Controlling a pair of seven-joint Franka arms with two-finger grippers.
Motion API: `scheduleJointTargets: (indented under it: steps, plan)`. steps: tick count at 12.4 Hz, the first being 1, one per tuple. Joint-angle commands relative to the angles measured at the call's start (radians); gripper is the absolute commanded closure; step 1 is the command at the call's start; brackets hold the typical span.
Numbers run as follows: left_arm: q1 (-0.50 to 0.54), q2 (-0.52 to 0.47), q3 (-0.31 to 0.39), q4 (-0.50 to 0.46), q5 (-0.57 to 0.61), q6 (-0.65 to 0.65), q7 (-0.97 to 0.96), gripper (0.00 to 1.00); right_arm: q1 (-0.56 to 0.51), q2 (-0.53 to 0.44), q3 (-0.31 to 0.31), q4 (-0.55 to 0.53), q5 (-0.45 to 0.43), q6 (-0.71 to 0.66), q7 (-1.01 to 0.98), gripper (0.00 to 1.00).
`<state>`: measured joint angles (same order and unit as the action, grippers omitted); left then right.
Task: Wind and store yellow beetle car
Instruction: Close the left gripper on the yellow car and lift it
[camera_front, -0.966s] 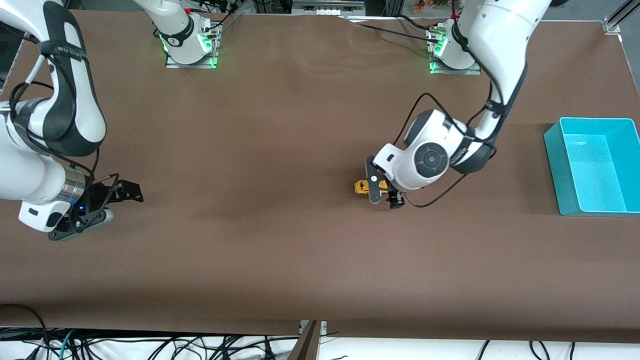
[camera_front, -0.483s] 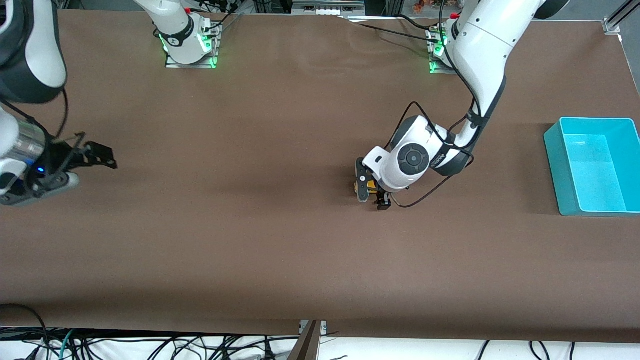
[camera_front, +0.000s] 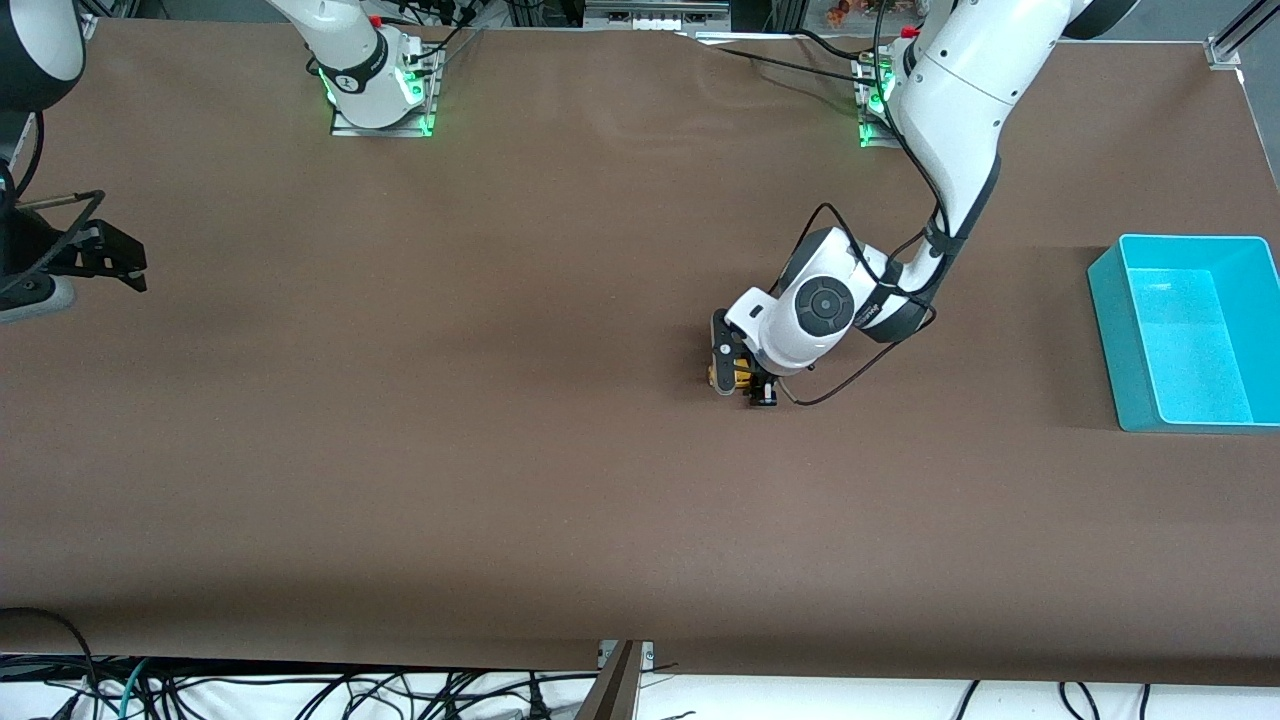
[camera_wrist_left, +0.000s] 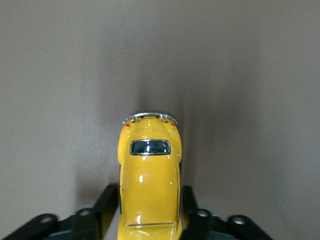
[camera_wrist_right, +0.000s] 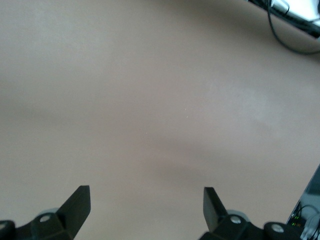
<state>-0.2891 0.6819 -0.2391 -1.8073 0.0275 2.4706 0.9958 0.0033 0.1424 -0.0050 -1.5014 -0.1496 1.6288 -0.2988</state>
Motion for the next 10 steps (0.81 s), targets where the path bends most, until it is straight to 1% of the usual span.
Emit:
scheduleJointTargets:
  steps: [1, 2, 3, 5, 7, 9, 10]
  plan:
    - [0.001, -0.035, 0.004, -0.012, 0.02, -0.007, 0.017, 0.85, -0.005, -0.069, 0.006, -0.077, 0.059, -0.024, 0.197, 0.0]
    - [0.007, -0.05, 0.004, -0.012, 0.018, -0.018, 0.017, 0.85, -0.009, -0.072, 0.006, -0.073, 0.093, -0.041, 0.201, 0.0]
    - [0.019, -0.077, 0.004, -0.012, 0.014, -0.063, 0.012, 0.85, -0.017, -0.075, 0.006, -0.072, 0.099, -0.041, 0.198, 0.0]
    - [0.103, -0.143, 0.0, 0.015, 0.003, -0.229, 0.017, 0.84, -0.017, -0.066, 0.007, -0.071, 0.099, -0.041, 0.194, 0.0]
    - [0.165, -0.208, -0.005, 0.048, 0.003, -0.419, 0.018, 0.84, -0.014, -0.058, 0.006, -0.057, 0.101, -0.049, 0.199, 0.0]
    - [0.273, -0.255, -0.003, 0.049, 0.012, -0.542, 0.07, 0.83, -0.016, -0.052, 0.005, -0.046, 0.101, -0.06, 0.201, 0.0]
    - [0.335, -0.269, -0.002, 0.055, 0.015, -0.57, 0.155, 0.84, -0.016, -0.052, 0.005, -0.046, 0.099, -0.063, 0.201, 0.0]
